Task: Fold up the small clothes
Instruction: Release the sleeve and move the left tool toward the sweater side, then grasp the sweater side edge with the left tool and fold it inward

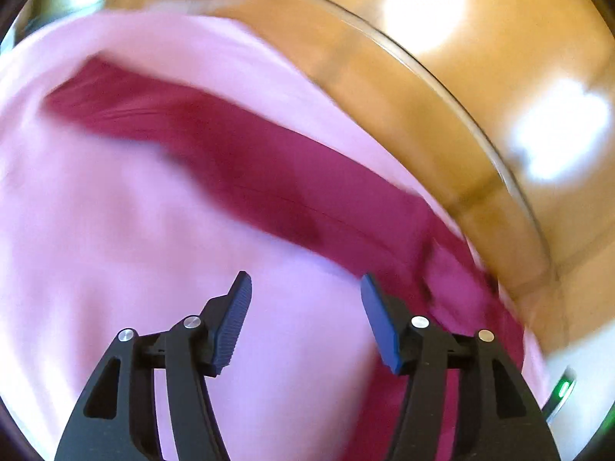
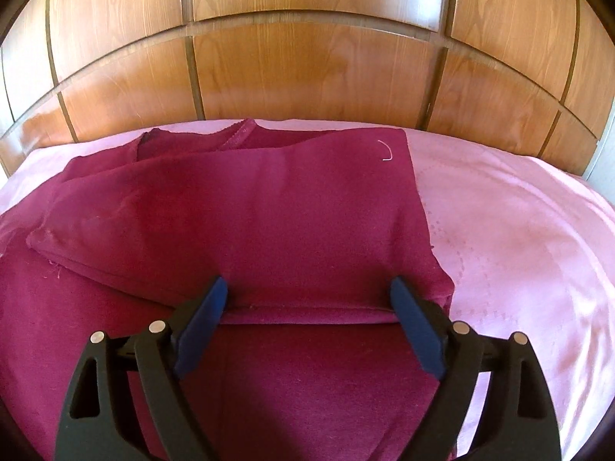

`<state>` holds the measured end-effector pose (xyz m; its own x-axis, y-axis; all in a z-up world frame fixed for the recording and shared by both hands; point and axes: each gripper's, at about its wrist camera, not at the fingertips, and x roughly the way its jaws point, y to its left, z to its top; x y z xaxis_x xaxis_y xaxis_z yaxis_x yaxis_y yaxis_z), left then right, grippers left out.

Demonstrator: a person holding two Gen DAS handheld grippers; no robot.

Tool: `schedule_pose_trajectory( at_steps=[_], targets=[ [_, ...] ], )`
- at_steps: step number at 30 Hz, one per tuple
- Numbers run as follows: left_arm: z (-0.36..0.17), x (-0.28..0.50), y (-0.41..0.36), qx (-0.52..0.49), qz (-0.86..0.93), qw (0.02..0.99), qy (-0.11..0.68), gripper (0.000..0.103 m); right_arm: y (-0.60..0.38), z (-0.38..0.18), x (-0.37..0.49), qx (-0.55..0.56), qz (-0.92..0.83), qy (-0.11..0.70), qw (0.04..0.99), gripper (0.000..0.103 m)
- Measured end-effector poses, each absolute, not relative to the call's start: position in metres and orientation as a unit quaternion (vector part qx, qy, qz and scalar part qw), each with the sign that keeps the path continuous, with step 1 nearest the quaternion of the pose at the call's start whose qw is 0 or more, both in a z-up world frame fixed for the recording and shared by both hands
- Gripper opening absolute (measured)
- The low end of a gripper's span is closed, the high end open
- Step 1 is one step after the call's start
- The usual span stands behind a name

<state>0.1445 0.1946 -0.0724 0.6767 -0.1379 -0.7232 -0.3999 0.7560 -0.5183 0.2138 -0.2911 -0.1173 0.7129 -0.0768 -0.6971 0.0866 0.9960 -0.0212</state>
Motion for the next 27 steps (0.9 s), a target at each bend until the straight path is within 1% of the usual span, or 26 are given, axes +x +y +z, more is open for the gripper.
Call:
schedule_pose_trajectory(
  at_steps=[4, 8, 9, 11, 12, 16, 17, 19, 20, 21, 24, 27],
  targets=[
    [-0.080, 0.119, 0.282, -0.427, 0.155, 0.814, 0.363, 0.058, -0.289, -0.117, 0.213, 0.000, -0.048, 0.373, 0.926, 0.087],
    [-0.085, 0.104, 0.348, -0.498, 0.191, 0.784, 0.318, 0.057, -0.288, -0.117, 0.212, -0.002, -0.050, 0.373, 0.926, 0.087],
    [-0.086, 0.104, 0.360, -0.510, 0.193, 0.779, 0.310, 0.052, -0.288, -0.116, 0.212, -0.003, -0.051, 0.373, 0.927, 0.087],
    [-0.090, 0.111, 0.381, -0.531, 0.194, 0.767, 0.304, 0.050, -0.287, -0.116, 0.212, -0.004, -0.052, 0.372, 0.927, 0.087],
    [-0.091, 0.114, 0.386, -0.534, 0.195, 0.765, 0.303, 0.046, -0.287, -0.116, 0.212, -0.005, -0.053, 0.372, 0.927, 0.087],
    [-0.096, 0.137, 0.398, -0.527, 0.211, 0.763, 0.310, 0.044, -0.287, -0.116, 0.212, -0.009, -0.056, 0.372, 0.927, 0.087],
    [-0.097, 0.136, 0.403, -0.524, 0.218, 0.762, 0.311, 0.041, -0.286, -0.116, 0.212, -0.010, -0.057, 0.371, 0.927, 0.087],
    [-0.096, 0.145, 0.409, -0.511, 0.226, 0.766, 0.319, 0.028, -0.286, -0.116, 0.212, -0.012, -0.059, 0.371, 0.927, 0.088],
    [-0.093, 0.145, 0.413, -0.500, 0.233, 0.767, 0.327, 0.016, -0.286, -0.116, 0.212, -0.014, -0.059, 0.371, 0.927, 0.088],
    [-0.091, 0.149, 0.413, -0.494, 0.236, 0.768, 0.333, 0.008, -0.285, -0.117, 0.212, -0.015, -0.060, 0.371, 0.926, 0.088],
    [-0.081, 0.152, 0.408, -0.478, 0.222, 0.783, 0.331, 0.007, -0.285, -0.117, 0.212, -0.016, -0.061, 0.371, 0.927, 0.088],
    [-0.058, 0.157, 0.386, -0.460, 0.174, 0.810, 0.319, 0.007, -0.285, -0.117, 0.213, -0.016, -0.061, 0.371, 0.927, 0.088]
  ],
)
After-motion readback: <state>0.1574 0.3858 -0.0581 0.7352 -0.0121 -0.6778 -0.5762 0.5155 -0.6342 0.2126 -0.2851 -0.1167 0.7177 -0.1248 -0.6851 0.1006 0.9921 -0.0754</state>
